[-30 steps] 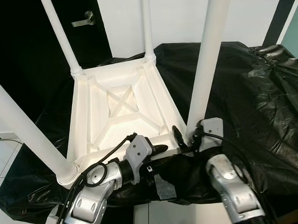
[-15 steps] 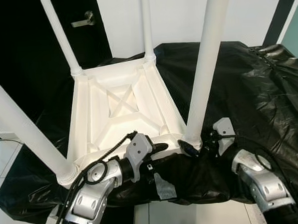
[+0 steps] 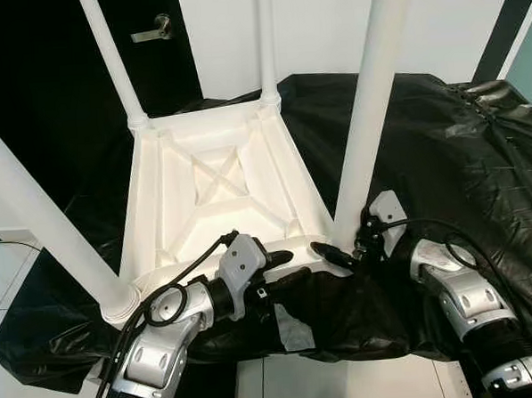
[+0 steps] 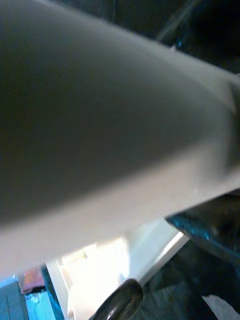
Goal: Building children table
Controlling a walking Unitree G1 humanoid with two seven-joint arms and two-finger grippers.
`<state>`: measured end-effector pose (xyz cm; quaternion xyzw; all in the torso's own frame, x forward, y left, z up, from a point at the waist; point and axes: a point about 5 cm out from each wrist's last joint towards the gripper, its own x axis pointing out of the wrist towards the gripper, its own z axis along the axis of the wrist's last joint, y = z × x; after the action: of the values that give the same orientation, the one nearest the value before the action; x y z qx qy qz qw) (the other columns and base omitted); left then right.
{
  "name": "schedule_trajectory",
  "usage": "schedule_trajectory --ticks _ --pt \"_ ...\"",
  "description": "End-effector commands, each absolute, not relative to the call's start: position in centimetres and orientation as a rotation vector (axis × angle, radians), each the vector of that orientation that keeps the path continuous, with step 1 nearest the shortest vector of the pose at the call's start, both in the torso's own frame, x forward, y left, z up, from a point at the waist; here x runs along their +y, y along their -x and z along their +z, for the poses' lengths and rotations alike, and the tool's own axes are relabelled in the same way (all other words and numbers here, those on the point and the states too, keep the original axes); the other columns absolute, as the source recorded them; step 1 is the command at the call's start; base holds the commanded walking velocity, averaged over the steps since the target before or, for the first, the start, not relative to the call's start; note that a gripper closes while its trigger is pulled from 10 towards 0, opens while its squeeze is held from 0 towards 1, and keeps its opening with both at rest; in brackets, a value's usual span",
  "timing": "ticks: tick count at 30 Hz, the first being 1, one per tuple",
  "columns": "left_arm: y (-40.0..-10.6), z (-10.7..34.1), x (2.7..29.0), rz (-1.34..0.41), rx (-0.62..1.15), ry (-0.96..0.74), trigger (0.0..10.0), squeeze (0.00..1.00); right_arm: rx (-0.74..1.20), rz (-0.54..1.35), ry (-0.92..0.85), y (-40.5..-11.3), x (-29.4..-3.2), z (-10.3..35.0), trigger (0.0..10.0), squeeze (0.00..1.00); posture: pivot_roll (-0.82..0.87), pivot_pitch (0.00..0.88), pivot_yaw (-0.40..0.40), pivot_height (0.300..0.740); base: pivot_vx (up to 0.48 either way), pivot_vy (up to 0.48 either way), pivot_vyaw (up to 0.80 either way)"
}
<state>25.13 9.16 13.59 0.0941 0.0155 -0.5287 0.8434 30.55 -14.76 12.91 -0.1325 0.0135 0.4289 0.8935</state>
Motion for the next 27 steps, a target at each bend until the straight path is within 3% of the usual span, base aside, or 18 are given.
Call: schedule_trajectory --ticks 1,10,11,12,17,23,27 --pt "-25.5 13.8 9.6 -1.074 0.022 -0.212 10.0 0.0 0.012 0.944 0.291 -30.7 -13.7 13.2 0.0 0.0 -0.01 0.0 0.002 0.74 0.0 0.0 0.0" --pt "-25.0 13.6 9.4 -1.073 0.024 -0.202 10.0 0.0 0.017 0.958 0.29 -30.1 -14.3 13.2 0.0 0.0 -0.01 0.0 -0.01 0.74 0.0 0.0 0.0" --pt "-25.0 13.5 9.3 -1.074 0.024 -0.199 10.0 0.0 0.023 0.948 0.282 -30.0 -14.5 13.1 1.1 0.0 -0.01 0.0 -0.01 0.74 0.0 0.0 0.0" --pt "-24.8 13.4 9.2 -1.08 0.027 -0.194 10.0 0.0 0.024 0.908 0.26 -29.6 -14.6 12.7 10.0 0.0 -0.02 0.0 -0.007 0.74 0.0 0.0 0.0" --pt "-24.3 12.8 9.2 -1.103 0.059 -0.193 10.0 0.0 0.044 0.673 0.211 -28.3 -13.3 10.8 10.0 0.0 -0.04 0.0 0.003 0.74 0.0 0.0 0.0" --pt "-24.5 12.8 9.1 -1.103 0.056 -0.193 10.0 0.0 0.032 0.552 0.147 -27.6 -11.5 10.2 10.0 0.0 -0.04 0.0 0.011 0.74 0.0 0.0 0.0" --pt "-24.3 12.8 8.6 -1.147 0.052 -0.2 10.0 0.0 0.077 0.281 0.102 -27.7 -11.5 9.9 10.0 0.0 -0.05 0.0 0.013 0.74 0.0 0.0 0.0"
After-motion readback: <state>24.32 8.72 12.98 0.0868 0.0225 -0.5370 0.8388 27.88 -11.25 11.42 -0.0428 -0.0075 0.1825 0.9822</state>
